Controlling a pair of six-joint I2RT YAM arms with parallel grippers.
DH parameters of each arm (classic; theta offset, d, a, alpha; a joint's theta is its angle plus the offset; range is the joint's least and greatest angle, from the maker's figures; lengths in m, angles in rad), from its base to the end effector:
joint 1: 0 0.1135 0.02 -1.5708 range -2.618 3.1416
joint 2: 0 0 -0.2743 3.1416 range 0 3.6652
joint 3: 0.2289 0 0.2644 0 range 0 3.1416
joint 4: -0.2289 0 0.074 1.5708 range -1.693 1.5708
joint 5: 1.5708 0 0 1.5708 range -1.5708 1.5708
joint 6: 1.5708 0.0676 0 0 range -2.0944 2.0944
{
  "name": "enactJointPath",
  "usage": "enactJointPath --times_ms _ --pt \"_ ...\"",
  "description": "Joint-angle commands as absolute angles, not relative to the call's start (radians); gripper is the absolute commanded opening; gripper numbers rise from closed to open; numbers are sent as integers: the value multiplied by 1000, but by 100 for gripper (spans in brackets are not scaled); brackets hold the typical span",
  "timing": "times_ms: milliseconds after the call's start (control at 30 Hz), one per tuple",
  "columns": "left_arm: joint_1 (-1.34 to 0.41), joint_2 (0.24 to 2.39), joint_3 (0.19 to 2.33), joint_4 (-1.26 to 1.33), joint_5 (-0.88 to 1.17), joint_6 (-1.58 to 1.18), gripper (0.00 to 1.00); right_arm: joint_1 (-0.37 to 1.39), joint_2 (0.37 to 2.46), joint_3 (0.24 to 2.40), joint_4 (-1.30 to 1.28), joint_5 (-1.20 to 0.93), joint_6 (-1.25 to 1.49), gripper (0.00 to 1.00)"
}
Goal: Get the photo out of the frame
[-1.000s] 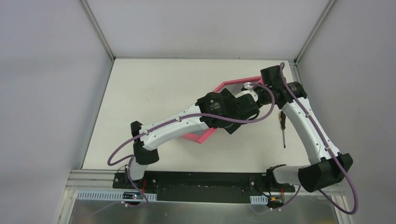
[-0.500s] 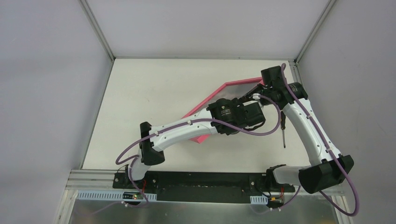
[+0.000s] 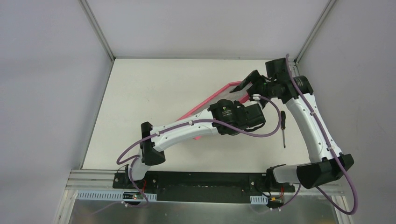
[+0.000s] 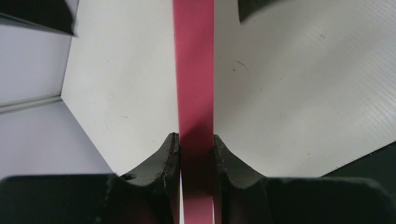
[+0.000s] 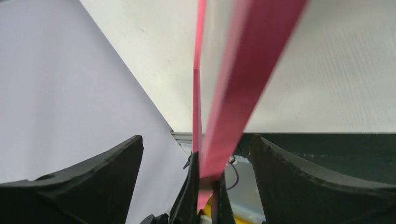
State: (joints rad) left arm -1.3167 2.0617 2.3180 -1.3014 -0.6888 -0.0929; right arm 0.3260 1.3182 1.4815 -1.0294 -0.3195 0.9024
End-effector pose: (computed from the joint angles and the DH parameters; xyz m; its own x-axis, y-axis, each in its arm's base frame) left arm 0.1538 -0.4214 0.3696 -0.2784 0.7870 -0.5507 0.6440 0.5783 0.5009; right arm 0.2635 0.1115 0.3749 -0.8371 0.5035 -0.2137 0.2585 0.7085 0.6567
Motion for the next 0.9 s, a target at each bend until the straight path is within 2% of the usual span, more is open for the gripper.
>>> enactJointPath --times_ms 0,67,200,400,700,867 --pt "-1313 2016 2380 -1375 -715 -124 0 262 1349 1674 -1123 -346 699 94" --pt "-1296 2004 2414 -1399 -688 -153 0 225 1349 1738 -1146 -344 660 99" --pt "-1220 1963 2476 -1431 -593 -243 0 133 1347 1823 -1184 -377 640 99" --pt "-1008 1860 2473 -1392 -295 -422 0 82 1303 1856 -1207 -356 643 99" --pt "-763 1746 2428 -1319 -85 -573 0 82 1194 1622 -1167 -386 647 99" --pt "-667 1610 2216 -1241 -79 -585 0 81 1121 1477 -1149 -395 640 99"
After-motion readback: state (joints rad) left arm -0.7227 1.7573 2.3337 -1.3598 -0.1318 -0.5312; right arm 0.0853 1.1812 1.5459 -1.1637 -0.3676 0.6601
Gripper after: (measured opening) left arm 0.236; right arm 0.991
